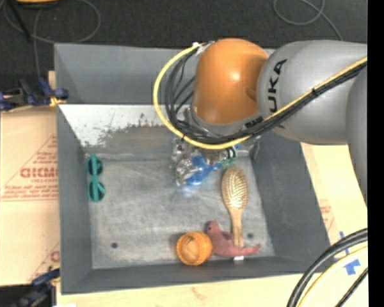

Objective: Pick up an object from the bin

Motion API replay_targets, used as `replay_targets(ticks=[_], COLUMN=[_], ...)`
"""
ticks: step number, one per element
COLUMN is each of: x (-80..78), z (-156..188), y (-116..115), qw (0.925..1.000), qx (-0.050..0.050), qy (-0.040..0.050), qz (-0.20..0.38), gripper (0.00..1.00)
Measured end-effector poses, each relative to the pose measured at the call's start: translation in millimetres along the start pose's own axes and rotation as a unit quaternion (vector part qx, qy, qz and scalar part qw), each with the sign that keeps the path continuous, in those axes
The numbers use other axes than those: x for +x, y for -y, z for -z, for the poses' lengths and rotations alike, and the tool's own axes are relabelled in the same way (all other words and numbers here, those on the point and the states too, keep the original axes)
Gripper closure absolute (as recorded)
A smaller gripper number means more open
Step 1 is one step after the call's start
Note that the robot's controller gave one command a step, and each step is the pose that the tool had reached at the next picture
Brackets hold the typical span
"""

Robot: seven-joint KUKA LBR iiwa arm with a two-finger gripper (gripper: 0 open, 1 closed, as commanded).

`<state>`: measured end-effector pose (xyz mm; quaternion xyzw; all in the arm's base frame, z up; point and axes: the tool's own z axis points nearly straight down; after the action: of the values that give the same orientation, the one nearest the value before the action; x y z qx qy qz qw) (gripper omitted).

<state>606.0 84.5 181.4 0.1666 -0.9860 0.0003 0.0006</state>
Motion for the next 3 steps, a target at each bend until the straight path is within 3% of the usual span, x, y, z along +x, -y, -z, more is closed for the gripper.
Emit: replay_targets(ticks=[1,2,3], x=[27.6,27.5,79.4], z=[35,35,-14], y=[-21,-22,-16], qw=[0.9826,0.9826,0.9791], qx=[-0.001,-0.001,-0.001], qy=[0.0023,0.0022,0.0050], qz=[-0.186,-0.186,-0.203], gripper=[0.00,0.00,0.00])
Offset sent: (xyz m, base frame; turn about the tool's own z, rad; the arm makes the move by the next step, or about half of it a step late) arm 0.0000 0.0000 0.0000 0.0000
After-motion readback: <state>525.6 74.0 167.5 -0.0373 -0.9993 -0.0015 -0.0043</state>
